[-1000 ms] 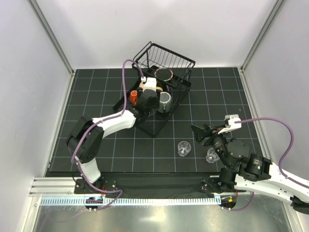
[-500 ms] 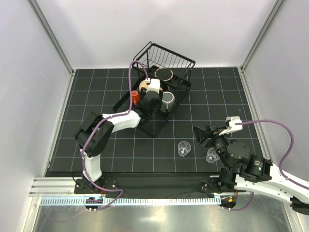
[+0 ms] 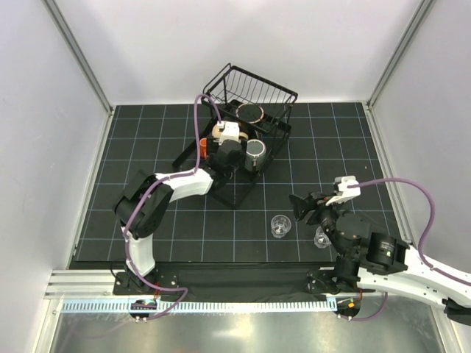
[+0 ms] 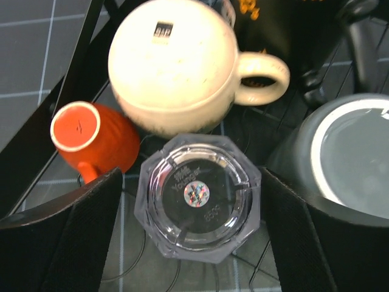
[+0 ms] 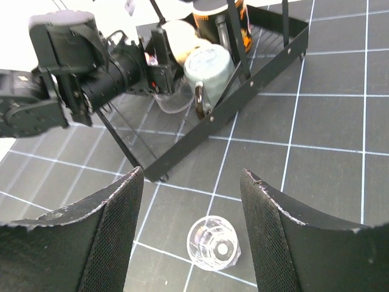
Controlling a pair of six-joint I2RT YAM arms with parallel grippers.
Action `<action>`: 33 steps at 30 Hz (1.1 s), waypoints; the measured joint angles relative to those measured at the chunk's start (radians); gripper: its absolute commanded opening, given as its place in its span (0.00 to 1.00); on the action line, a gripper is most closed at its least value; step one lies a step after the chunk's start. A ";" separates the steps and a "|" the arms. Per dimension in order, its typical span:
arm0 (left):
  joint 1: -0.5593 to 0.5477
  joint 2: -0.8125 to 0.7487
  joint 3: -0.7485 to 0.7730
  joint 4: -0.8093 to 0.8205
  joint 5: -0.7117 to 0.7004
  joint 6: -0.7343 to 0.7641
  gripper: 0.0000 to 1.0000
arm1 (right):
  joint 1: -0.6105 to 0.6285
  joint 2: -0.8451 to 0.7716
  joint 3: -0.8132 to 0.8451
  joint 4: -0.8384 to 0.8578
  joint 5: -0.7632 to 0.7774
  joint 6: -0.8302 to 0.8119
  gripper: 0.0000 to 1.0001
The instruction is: Load the cups into the dish rack
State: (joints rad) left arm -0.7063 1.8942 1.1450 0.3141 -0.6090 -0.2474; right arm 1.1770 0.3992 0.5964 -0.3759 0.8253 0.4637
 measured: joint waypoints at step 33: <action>0.002 -0.996 -0.394 -0.563 0.427 -0.687 1.00 | -0.155 0.650 0.230 -0.276 -0.390 0.143 0.79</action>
State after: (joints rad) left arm -0.7040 0.8986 0.7509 -0.2485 -0.1818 -0.9340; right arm 1.0222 1.0496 0.8265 -0.6518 0.4351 0.6064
